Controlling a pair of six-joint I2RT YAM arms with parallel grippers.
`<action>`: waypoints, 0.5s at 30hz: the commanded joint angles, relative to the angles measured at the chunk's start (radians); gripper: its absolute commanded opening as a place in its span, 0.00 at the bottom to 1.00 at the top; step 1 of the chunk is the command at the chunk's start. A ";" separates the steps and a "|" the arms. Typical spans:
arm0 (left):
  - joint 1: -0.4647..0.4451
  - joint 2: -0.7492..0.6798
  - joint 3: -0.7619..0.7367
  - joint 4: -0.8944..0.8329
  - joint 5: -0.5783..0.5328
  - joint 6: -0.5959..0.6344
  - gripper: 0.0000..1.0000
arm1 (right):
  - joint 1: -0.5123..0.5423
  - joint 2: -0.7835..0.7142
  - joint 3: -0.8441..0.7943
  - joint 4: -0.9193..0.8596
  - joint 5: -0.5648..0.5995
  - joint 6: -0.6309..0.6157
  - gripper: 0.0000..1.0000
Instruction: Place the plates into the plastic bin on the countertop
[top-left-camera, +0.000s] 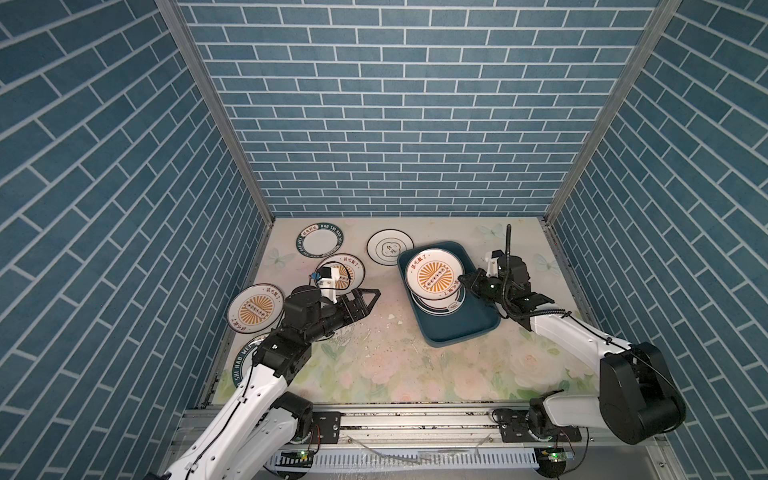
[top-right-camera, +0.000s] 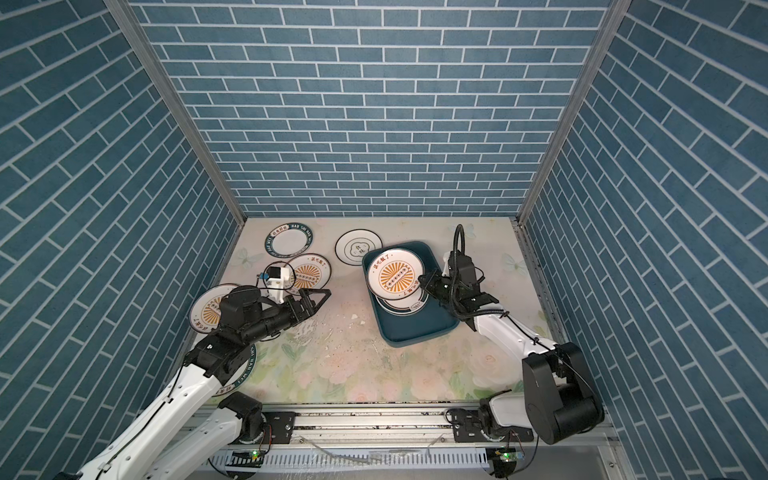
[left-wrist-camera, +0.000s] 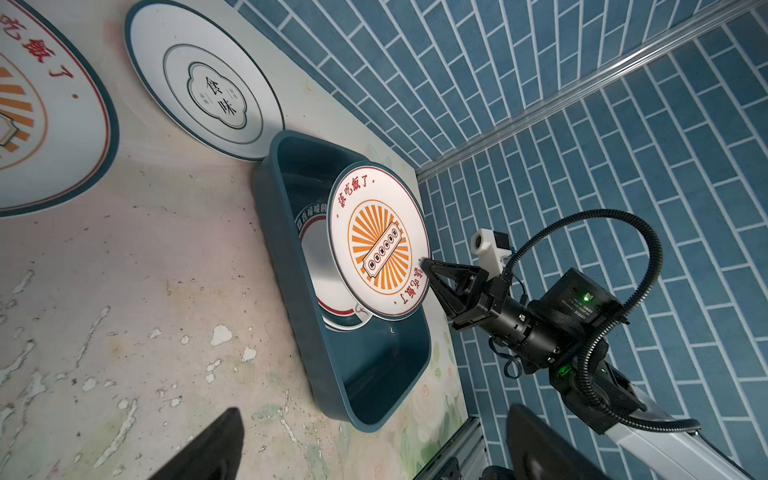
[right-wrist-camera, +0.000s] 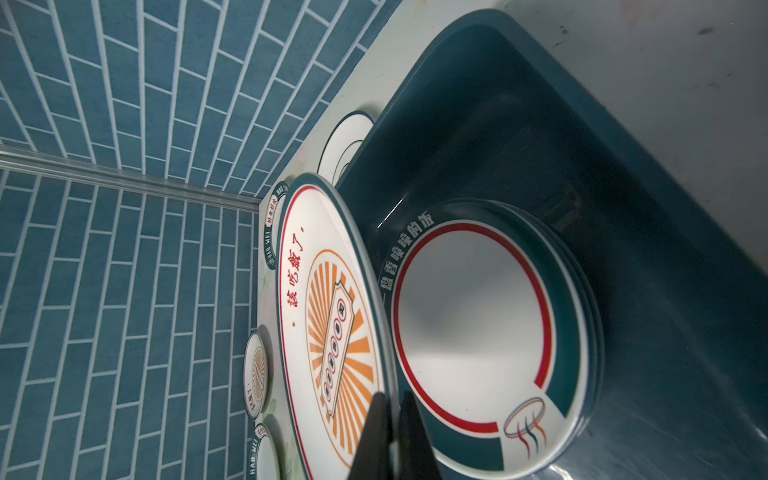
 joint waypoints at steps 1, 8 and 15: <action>-0.036 0.032 0.021 0.043 -0.001 0.039 1.00 | -0.002 -0.021 0.017 -0.077 0.077 -0.061 0.00; -0.095 0.099 0.046 0.083 -0.017 0.059 1.00 | -0.003 0.026 0.022 -0.059 0.085 -0.060 0.00; -0.111 0.128 0.051 0.095 -0.027 0.061 1.00 | -0.004 0.083 0.031 -0.035 0.083 -0.060 0.00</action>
